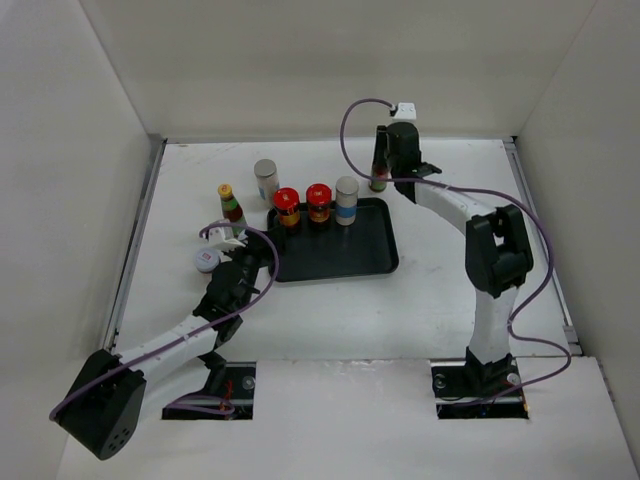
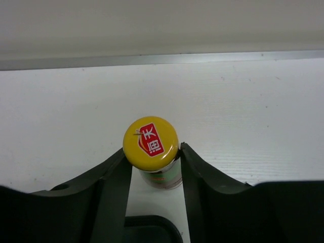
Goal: Organize the condiment bottles
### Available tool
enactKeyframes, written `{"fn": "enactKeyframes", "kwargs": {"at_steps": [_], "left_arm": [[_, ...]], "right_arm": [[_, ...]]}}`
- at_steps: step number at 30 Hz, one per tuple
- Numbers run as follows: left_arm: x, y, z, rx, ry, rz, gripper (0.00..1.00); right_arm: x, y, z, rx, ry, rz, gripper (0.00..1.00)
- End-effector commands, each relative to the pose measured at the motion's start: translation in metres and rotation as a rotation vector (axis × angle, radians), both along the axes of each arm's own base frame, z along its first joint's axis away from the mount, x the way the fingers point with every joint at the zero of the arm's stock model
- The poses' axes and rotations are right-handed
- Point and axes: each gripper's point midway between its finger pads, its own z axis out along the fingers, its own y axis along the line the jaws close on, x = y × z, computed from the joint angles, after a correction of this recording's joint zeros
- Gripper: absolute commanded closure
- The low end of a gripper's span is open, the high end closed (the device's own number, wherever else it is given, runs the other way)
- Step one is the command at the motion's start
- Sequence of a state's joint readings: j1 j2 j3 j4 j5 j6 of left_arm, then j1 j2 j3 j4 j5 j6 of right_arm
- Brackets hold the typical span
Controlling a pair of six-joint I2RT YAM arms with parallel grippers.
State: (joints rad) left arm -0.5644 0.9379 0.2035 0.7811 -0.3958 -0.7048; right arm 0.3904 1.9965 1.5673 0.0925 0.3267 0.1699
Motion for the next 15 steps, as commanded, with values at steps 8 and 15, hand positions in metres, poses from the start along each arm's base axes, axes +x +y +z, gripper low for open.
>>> {"fn": "enactKeyframes", "kwargs": {"at_steps": [8,15], "left_arm": [[0.001,-0.001,0.027,-0.030,-0.076,0.001,0.34],[0.002,-0.003,0.025,-0.031,-0.070,-0.004,0.34]], "right_arm": [[-0.019,-0.019,0.127,0.105,-0.322,-0.046,0.61],[-0.072,-0.009,0.147,0.154,-0.371,0.003,0.61]]}}
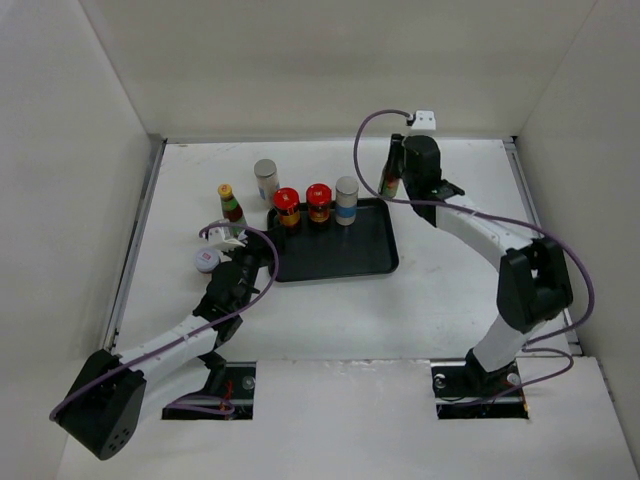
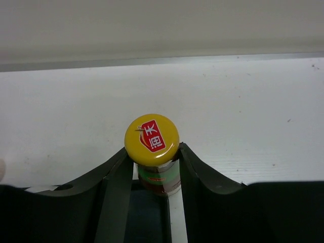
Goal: Organize the condiment bottles
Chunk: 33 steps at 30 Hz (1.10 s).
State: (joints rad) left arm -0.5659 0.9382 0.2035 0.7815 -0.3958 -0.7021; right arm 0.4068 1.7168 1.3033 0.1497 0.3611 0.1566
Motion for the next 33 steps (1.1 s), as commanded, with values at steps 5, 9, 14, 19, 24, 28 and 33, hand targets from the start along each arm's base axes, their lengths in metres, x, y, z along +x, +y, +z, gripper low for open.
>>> {"fn": "enactKeyframes", "kwargs": {"at_steps": [5,9,14,19,24,28,33], "left_arm": [[0.003,-0.004,0.024,-0.031,-0.063,-0.006,0.34],[0.003,-0.005,0.024,-0.033,-0.067,-0.008,0.34],[0.002,-0.004,0.026,-0.031,-0.073,-0.006,0.34],[0.001,-0.001,0.027,-0.029,-0.077,0.004,0.34],[0.003,-0.003,0.025,-0.025,-0.071,0.004,0.34],[0.003,0.002,0.032,-0.019,-0.088,0.021,0.35],[0.000,0.010,0.052,0.005,-0.088,0.063,0.36]], "right_arm": [[-0.030,0.024,0.081,0.166,-0.268,0.048,0.61],[-0.029,0.035,0.059,0.157,-0.228,0.067,0.61],[-0.023,0.046,0.035,0.143,-0.194,0.076,0.60],[-0.028,0.052,0.010,0.117,-0.175,0.063,0.42],[-0.036,0.055,0.006,0.129,-0.184,0.063,0.18],[-0.049,0.049,0.026,0.157,-0.217,0.044,0.05],[-0.085,0.038,0.065,0.210,-0.276,0.049,0.00]]}}
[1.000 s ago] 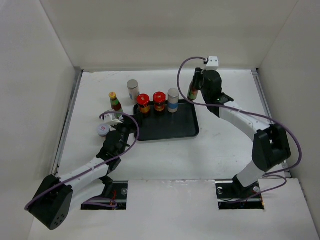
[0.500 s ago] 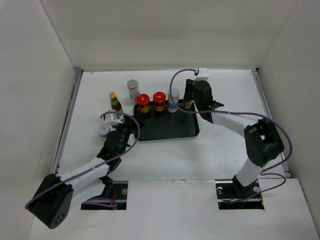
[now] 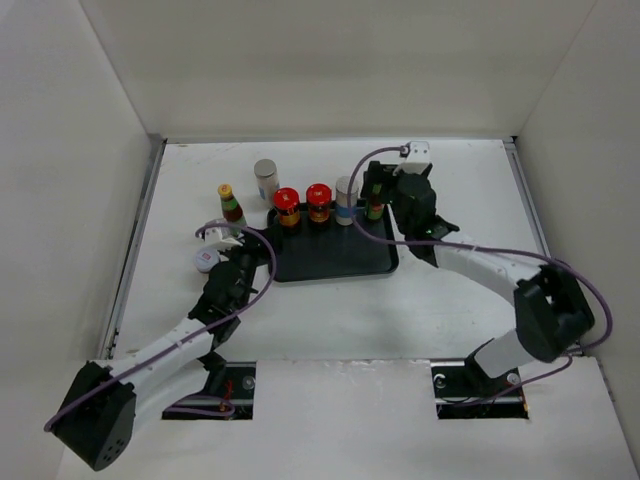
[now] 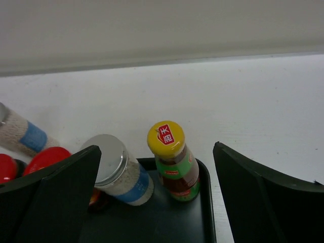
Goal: Organize the condiment bottles
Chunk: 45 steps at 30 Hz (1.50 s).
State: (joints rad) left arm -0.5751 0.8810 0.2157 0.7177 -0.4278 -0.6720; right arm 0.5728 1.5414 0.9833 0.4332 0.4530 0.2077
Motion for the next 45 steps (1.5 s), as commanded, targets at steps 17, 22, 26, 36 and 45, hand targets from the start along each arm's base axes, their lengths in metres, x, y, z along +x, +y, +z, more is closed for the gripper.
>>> {"fn": "enactKeyframes", "kwargs": {"at_steps": [17,22,26,36,45], "left_arm": [[0.043,0.087,0.065,0.356,0.252,0.417,0.17],[0.069,0.107,0.058,0.405,0.302,0.471,0.18],[0.092,0.101,0.047,0.416,0.334,0.413,0.21],[0.126,0.105,0.028,0.452,0.368,0.440,0.39],[0.123,0.116,0.040,0.443,0.333,0.493,0.78]], "right_arm": [[-0.097,-0.006,-0.009,0.322,0.027,0.072,0.28],[-0.097,0.006,-0.021,0.326,0.045,0.111,0.21],[-0.094,0.009,-0.028,0.321,0.053,0.115,0.20],[-0.096,0.015,-0.028,0.309,0.055,0.132,0.19],[-0.096,0.015,-0.029,0.301,0.055,0.132,0.19]]}}
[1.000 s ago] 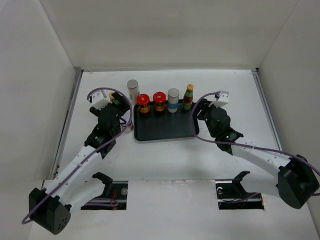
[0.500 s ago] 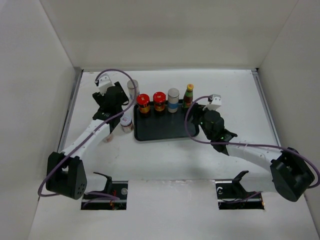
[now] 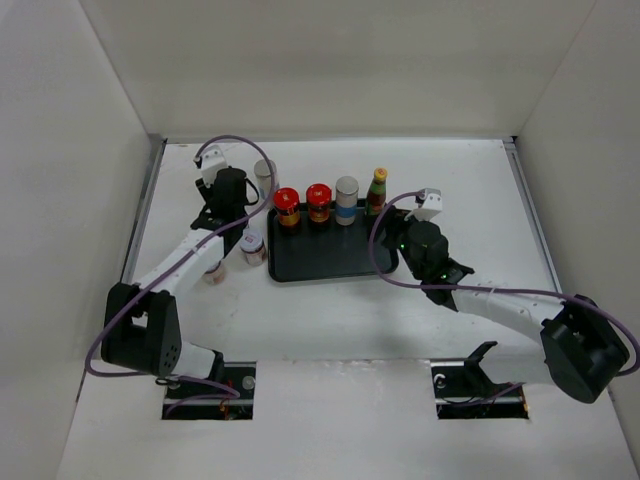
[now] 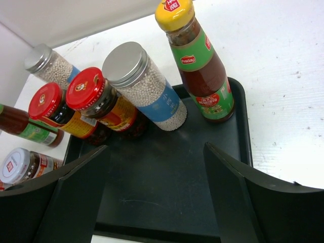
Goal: Organize the condiment bottles
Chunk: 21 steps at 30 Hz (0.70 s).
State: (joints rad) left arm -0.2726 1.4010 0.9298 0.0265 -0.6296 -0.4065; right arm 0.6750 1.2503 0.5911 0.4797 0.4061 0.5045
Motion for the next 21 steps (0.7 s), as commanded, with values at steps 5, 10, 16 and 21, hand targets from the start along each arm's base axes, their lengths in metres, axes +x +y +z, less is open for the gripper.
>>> {"fn": "enactKeyframes", "kwargs": {"at_steps": [5,10,16,21], "left_arm": [[-0.008,0.006,0.076,-0.009,-0.223,0.051,0.84],[-0.013,0.001,0.082,0.012,-0.236,0.039,0.85],[-0.017,-0.003,0.082,0.018,-0.236,0.031,0.86],[-0.027,-0.009,0.114,0.021,-0.305,0.020,0.86]], "right_arm": [[0.000,0.010,0.018,0.037,-0.049,0.025,0.19],[0.001,0.010,0.015,0.025,-0.043,0.028,0.19],[0.001,0.011,0.014,0.022,-0.041,0.028,0.18],[0.003,0.012,0.012,0.015,-0.037,0.028,0.18]]}}
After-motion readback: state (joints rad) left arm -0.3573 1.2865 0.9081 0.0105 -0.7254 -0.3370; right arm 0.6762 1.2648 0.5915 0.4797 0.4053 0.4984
